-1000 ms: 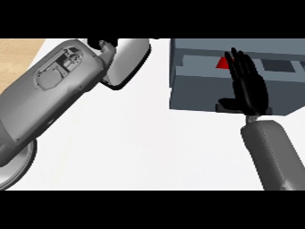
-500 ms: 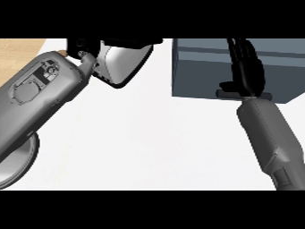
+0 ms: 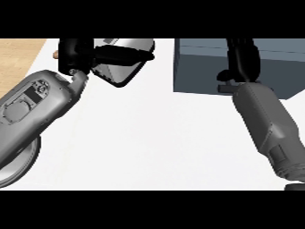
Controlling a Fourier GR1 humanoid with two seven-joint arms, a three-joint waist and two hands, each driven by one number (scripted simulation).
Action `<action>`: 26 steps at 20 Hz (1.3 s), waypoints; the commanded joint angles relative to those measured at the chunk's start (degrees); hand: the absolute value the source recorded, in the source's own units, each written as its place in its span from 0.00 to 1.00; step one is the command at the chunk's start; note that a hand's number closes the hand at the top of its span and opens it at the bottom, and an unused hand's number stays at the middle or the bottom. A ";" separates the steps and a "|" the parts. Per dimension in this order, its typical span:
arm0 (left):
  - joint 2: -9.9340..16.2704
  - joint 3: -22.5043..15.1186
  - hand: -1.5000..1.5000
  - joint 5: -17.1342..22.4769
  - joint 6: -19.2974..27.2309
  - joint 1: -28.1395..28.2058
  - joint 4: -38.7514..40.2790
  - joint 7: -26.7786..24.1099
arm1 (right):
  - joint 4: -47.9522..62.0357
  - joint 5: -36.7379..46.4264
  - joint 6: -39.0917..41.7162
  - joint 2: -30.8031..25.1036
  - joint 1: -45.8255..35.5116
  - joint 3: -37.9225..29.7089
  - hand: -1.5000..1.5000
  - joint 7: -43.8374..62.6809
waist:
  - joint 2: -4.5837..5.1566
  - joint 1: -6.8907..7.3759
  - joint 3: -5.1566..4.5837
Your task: Pick up the can, place it into the drawer and close the drawer
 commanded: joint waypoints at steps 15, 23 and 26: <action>0.72 0.34 0.00 -2.91 -0.43 11.08 -7.34 -4.16 | 8.34 -7.15 1.81 1.83 -11.67 -7.55 0.00 -6.72 | 1.20 1.54 0.44; 2.31 1.58 0.00 -2.94 -0.99 13.53 -8.15 -4.26 | 5.69 -19.39 7.63 4.19 -14.45 -17.29 0.00 -15.46 | 0.64 0.87 0.45; 3.07 2.44 0.00 -2.98 -0.91 14.25 -9.04 -3.72 | 5.09 -23.43 9.89 4.11 -13.54 -20.46 0.00 -20.13 | 0.38 -0.21 0.44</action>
